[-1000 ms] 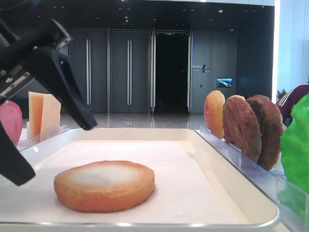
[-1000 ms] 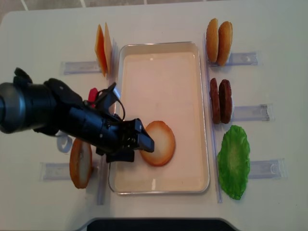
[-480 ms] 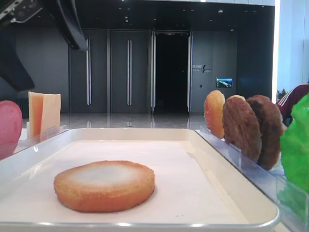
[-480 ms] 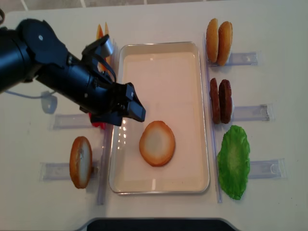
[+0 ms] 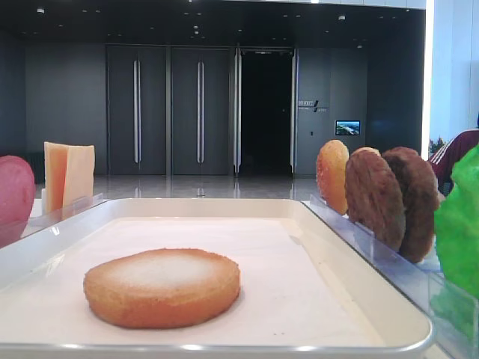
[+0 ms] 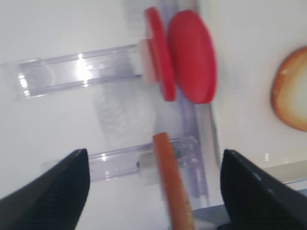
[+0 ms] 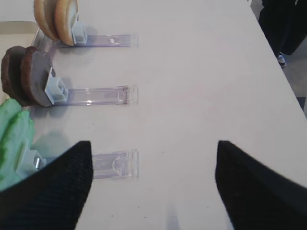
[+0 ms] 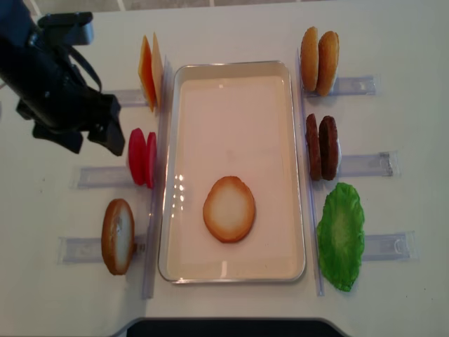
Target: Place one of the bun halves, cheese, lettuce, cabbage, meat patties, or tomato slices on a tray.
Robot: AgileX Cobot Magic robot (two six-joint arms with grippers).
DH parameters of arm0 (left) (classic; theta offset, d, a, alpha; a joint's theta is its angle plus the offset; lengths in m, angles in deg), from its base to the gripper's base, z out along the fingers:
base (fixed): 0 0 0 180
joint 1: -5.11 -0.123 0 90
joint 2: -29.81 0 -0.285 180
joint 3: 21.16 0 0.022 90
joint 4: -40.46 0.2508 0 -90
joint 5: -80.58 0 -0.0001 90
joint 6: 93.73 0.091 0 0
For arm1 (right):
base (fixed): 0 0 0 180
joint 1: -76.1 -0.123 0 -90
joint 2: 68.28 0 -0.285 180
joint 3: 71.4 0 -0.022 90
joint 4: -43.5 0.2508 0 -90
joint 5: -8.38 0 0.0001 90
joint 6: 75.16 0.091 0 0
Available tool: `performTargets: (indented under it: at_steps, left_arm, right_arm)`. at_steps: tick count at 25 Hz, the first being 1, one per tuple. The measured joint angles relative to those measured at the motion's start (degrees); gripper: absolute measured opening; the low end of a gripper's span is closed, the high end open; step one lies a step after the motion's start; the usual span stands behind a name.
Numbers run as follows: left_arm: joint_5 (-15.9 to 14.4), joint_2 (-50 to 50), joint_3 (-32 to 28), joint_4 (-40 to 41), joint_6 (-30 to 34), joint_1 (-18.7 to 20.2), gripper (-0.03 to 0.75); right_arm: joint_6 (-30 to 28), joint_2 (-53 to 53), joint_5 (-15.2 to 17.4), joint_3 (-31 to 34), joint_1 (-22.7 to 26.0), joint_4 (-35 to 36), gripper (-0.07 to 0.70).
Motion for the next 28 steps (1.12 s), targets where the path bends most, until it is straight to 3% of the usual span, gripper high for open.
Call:
performTargets:
  at_steps: [3, 8, 16, 22, 28]
  left_arm:
    - [-1.95, -0.24, 0.11, 4.43, -0.12, -3.2, 0.647]
    - [-2.1, -0.24, 0.11, 11.04, -0.72, -7.57, 0.647]
    - [-2.1, -2.07, -0.39, 11.82, -1.25, -8.68, 0.647]
    - [-2.19, -11.92, -5.84, 11.07, -1.31, -8.68, 0.647]
    - [-2.73, -27.94, -13.76, 8.94, -1.38, -8.68, 0.643]
  right_arm:
    - [0.0, 0.0, 0.0, 0.0, 0.0, 0.0, 0.534]
    - [0.0, 0.0, 0.0, 0.0, 0.0, 0.0, 0.534]
    - [0.0, 0.0, 0.0, 0.0, 0.0, 0.0, 0.534]
    - [0.0, 0.0, 0.0, 0.0, 0.0, 0.0, 0.534]
    - [0.0, 0.0, 0.0, 0.0, 0.0, 0.0, 0.534]
